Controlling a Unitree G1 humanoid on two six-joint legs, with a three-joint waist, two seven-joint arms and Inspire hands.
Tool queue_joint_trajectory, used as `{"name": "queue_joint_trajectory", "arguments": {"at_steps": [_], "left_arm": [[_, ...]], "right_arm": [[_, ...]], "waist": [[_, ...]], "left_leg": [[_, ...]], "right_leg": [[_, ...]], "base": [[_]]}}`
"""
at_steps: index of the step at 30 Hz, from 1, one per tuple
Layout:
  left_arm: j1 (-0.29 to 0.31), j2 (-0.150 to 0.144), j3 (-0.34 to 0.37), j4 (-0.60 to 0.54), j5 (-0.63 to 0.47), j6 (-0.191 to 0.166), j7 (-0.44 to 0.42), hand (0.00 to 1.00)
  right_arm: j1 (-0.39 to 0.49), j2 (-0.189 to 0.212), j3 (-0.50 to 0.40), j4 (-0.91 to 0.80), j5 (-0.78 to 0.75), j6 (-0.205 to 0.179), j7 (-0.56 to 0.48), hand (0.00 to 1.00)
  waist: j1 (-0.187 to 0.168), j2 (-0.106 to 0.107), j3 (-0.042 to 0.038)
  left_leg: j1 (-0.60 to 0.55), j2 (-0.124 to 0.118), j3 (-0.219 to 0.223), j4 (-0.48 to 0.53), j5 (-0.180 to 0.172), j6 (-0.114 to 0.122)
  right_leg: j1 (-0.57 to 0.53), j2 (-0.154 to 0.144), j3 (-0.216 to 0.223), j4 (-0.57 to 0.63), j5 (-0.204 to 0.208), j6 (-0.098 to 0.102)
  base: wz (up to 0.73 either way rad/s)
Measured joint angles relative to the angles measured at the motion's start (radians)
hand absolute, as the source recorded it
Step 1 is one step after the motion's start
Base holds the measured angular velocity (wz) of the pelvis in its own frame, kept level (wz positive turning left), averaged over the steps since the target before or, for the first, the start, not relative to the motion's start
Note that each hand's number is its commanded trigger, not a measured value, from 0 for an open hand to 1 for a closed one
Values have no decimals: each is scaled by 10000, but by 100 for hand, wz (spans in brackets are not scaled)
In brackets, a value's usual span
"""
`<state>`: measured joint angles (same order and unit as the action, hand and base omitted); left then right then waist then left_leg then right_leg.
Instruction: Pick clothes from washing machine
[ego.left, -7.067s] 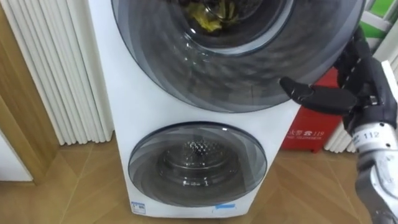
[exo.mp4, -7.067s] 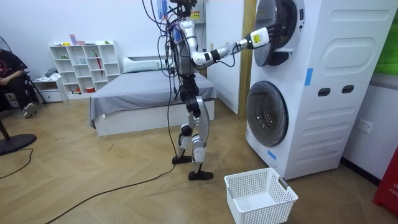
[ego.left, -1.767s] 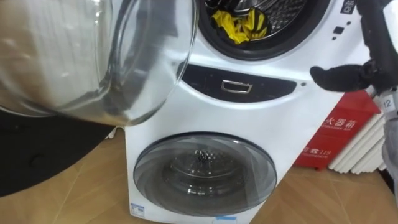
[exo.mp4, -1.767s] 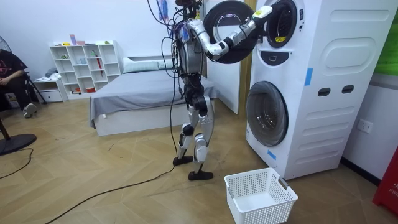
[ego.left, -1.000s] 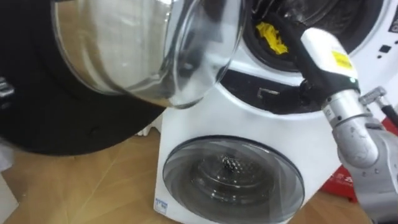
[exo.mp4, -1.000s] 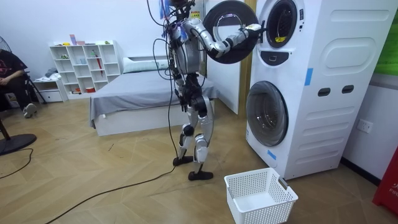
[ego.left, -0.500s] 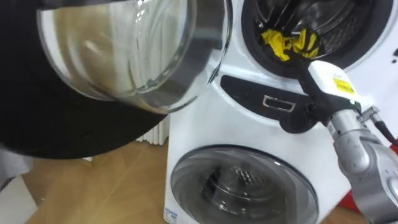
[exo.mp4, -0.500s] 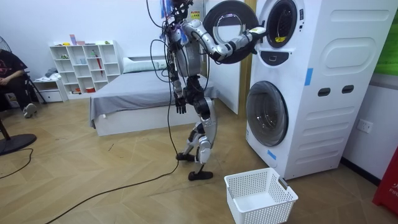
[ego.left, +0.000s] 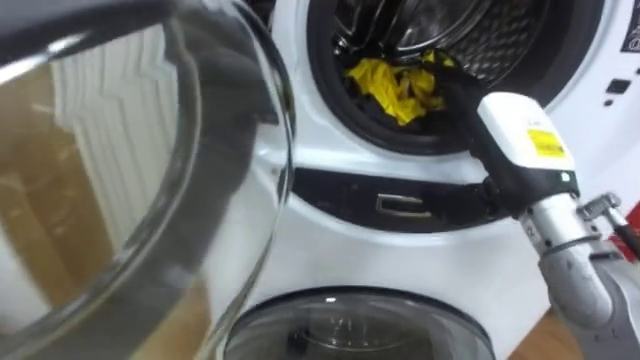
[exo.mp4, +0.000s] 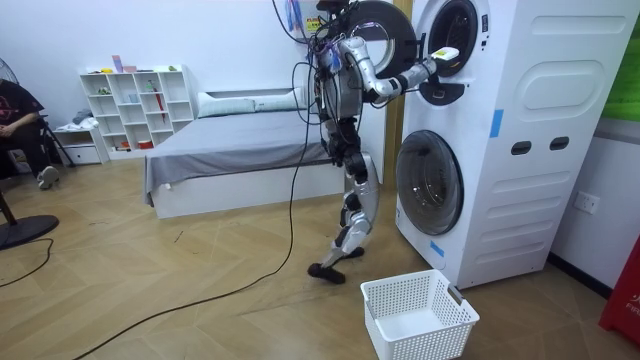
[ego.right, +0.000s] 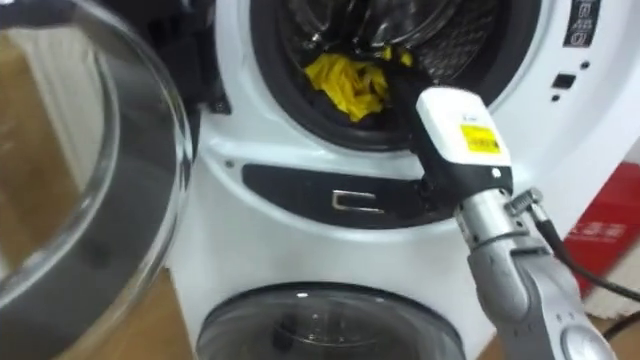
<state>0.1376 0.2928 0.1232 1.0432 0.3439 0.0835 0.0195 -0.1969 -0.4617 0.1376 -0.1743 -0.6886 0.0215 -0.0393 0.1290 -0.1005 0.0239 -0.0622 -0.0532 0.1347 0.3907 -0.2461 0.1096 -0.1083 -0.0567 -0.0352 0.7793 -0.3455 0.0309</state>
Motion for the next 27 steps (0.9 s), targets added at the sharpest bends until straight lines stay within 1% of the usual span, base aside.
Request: {"name": "queue_joint_trajectory", "arguments": {"at_steps": [1,2,3,4,5,6,7,8,9,11,13,14,15,16,17,18,19,20,21,22,24,26,27], "left_arm": [[-97,0,-56,1,-3,-20,-2,0],[-266,-16,-130,-11,-4,-60,1,0],[-302,-22,-275,-20,-23,-110,37,0],[-294,-49,-306,-16,-25,-109,81,0],[-182,-98,-306,-11,-10,-62,146,0],[-25,-124,-288,-14,0,-2,168,0],[109,-120,-269,-10,9,18,184,0],[224,-116,-259,5,13,63,286,0],[399,-117,-259,113,10,141,409,0],[613,-119,-264,286,30,309,417,0],[762,-121,-260,301,16,387,376,0],[804,-121,-230,295,16,394,355,0],[799,-121,-203,295,17,394,353,0],[799,-127,-203,298,24,394,351,0],[795,-153,-204,302,48,394,340,0],[767,-208,-205,302,64,394,334,0],[752,-232,-211,301,67,392,334,0],[716,-270,-220,308,65,392,334,0],[706,-293,-261,328,46,393,334,0],[704,-295,-288,340,27,396,332,0],[757,-318,-292,323,-1,408,287,0],[869,-330,-292,316,-10,422,264,0],[943,-359,-290,272,-11,437,205,0]], "right_arm": [[9,1,10,3,14,0,14,0],[8,3,39,1,7,0,103,0],[7,0,93,-17,7,-4,126,0],[11,0,124,-20,12,-11,127,0],[11,-3,224,-37,12,-12,205,0],[12,-3,243,-61,29,-31,345,0],[11,-2,251,-100,87,-37,419,0],[11,-3,252,-241,102,-36,547,0],[10,-15,252,-351,110,-34,685,0],[11,-57,276,-471,252,16,884,0],[9,-112,276,-685,571,200,1158,0],[-3,-206,273,-738,995,288,1270,0],[-95,-314,274,-747,1546,436,1385,0],[-171,-373,273,-747,1783,483,1485,0],[-298,-425,268,-830,2290,635,1594,0],[-425,-410,239,-1087,2724,828,1604,0],[-557,-395,215,-1220,2931,861,1604,0],[-894,-381,142,-1488,3321,879,1603,0],[-1287,-380,75,-1751,3652,871,1602,0],[-1455,-380,24,-1884,3823,861,1600,0],[-2007,-381,-123,-2300,4388,752,1586,0],[-2068,-383,-154,-2315,4660,823,1577,0],[-2067,-387,-151,-2349,4778,811,1595,0]], "waist": [[-21,37,12],[-64,57,3],[-182,55,1],[-234,76,-4],[-294,121,-93],[-261,245,-147],[-261,283,-169],[-247,328,-168],[-233,283,-203],[-231,281,-208],[-182,225,-217],[-165,140,-210],[-157,50,-212],[-153,17,-219],[-175,7,-206],[-185,-7,-217],[-184,12,-204],[-169,30,-193],[-165,34,-195],[-169,29,-201],[-133,29,-214],[-156,37,-216],[-204,59,-235]], "left_leg": [[37,69,-6,-23,-4,-9],[86,94,-6,-116,2,-17],[160,51,-22,-136,-6,-17],[209,43,-42,-130,-51,-20],[307,45,-65,-147,-111,-72],[413,116,-143,-251,-139,-185],[444,163,-148,-313,-120,-216],[471,246,-167,-394,-89,-263],[507,290,-189,-505,-24,-275],[562,339,-290,-577,8,-319],[549,365,-400,-622,48,-391],[538,369,-492,-678,82,-471],[505,393,-596,-695,111,-542],[495,411,-637,-705,126,-570],[471,432,-728,-717,151,-625],[458,440,-825,-721,157,-679],[455,458,-864,-739,166,-703],[486,475,-952,-847,211,-766],[541,498,-1071,-947,245,-802],[570,525,-1114,-993,276,-784],[616,600,-1206,-1027,273,-829],[695,618,-1355,-1108,245,-872],[720,617,-1404,-1195,241,-880]], "right_leg": [[-176,77,8,-415,-3,5],[-404,98,31,-1480,95,-14],[-514,83,49,-2673,554,-17],[-541,71,45,-3010,1010,-53],[-426,100,73,-3366,1636,-144],[-287,244,62,-3708,1747,-193],[-206,308,57,-3870,1829,-214],[-82,410,47,-4142,1969,-263],[35,451,8,-4319,2080,-279],[169,486,-98,-4476,2121,-300],[205,476,-239,-4542,2115,-360],[203,453,-263,-4565,2097,-392],[217,452,-412,-4604,2096,-452],[228,450,-498,-4653,2111,-493],[288,493,-577,-4768,2146,-548],[376,541,-676,-4916,2184,-603],[404,557,-714,-4964,2196,-622],[496,592,-795,-5124,2232,-668],[631,626,-910,-5298,2265,-702],[689,638,-971,-5381,2267,-716],[935,750,-1088,-5689,2321,-830],[1102,778,-1224,-5828,2322,-907],[1141,772,-1307,-5882,2306,-928]], "base": [[0],[8],[13],[19],[4],[0],[-9],[-3],[0],[12],[19],[23],[23],[21],[17],[18],[19],[24],[27],[30],[26],[21],[17]]}}
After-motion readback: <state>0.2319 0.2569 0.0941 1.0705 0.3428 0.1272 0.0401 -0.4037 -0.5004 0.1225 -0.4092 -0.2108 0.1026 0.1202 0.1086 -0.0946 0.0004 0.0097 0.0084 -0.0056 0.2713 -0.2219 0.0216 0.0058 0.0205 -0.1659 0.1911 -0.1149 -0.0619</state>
